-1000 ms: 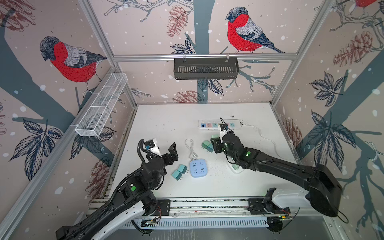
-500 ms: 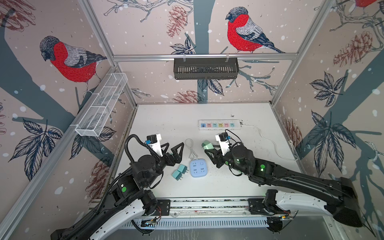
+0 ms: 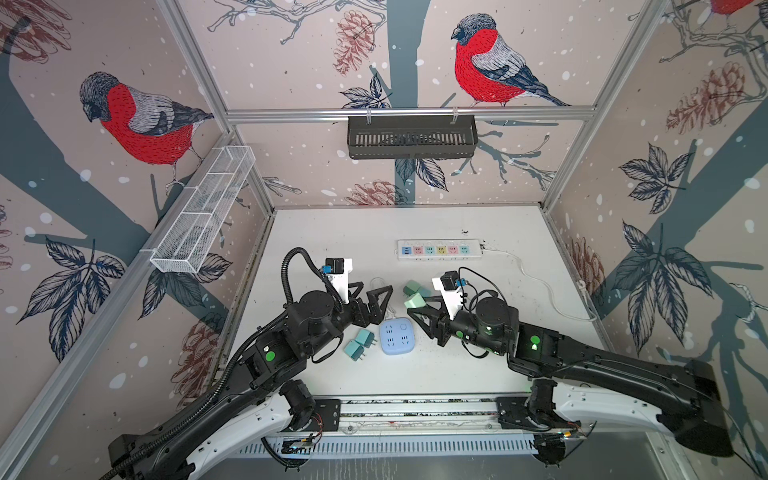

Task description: Insert the plug

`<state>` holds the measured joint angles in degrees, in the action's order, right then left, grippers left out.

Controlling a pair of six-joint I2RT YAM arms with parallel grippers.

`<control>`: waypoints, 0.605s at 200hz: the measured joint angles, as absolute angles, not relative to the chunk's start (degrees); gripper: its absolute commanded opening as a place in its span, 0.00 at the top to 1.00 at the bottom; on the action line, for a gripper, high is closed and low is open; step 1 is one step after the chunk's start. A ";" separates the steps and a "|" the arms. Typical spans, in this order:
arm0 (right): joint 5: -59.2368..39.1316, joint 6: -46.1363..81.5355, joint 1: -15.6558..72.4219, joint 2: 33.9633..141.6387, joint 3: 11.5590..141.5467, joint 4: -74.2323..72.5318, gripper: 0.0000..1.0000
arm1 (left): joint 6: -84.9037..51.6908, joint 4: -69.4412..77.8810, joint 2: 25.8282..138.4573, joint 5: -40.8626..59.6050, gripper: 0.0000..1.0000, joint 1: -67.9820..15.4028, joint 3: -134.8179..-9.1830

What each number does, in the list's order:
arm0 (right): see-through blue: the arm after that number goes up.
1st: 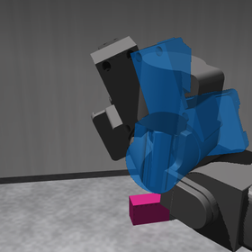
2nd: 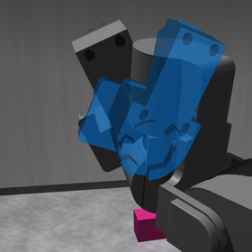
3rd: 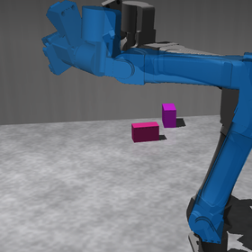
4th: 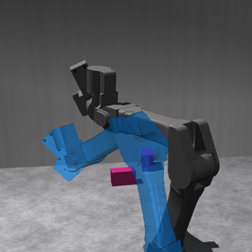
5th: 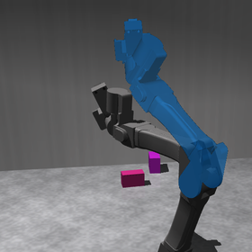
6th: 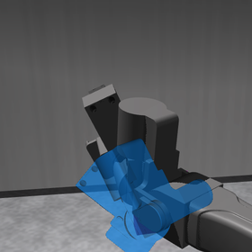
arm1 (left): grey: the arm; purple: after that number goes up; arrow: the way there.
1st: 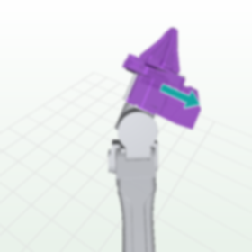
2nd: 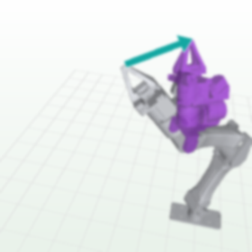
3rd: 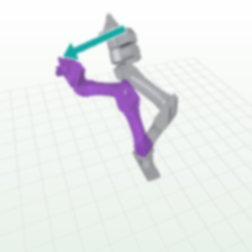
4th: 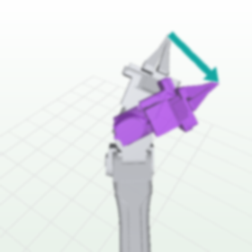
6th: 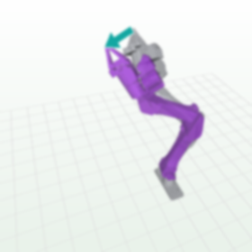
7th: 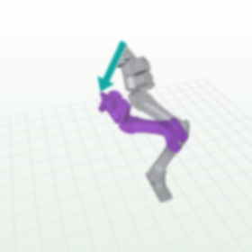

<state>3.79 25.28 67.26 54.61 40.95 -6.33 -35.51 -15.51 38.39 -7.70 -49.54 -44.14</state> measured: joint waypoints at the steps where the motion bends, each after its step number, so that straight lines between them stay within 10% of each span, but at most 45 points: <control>1: 3.73 25.28 67.35 54.54 40.91 -6.42 0.98 | -35.48 -15.49 38.44 -7.70 0.03 -49.54 -44.14; 121: 5.72 4.91 68.69 42.68 16.36 -32.82 0.99 | -34.48 -15.16 42.87 2.68 0.06 -49.52 -49.98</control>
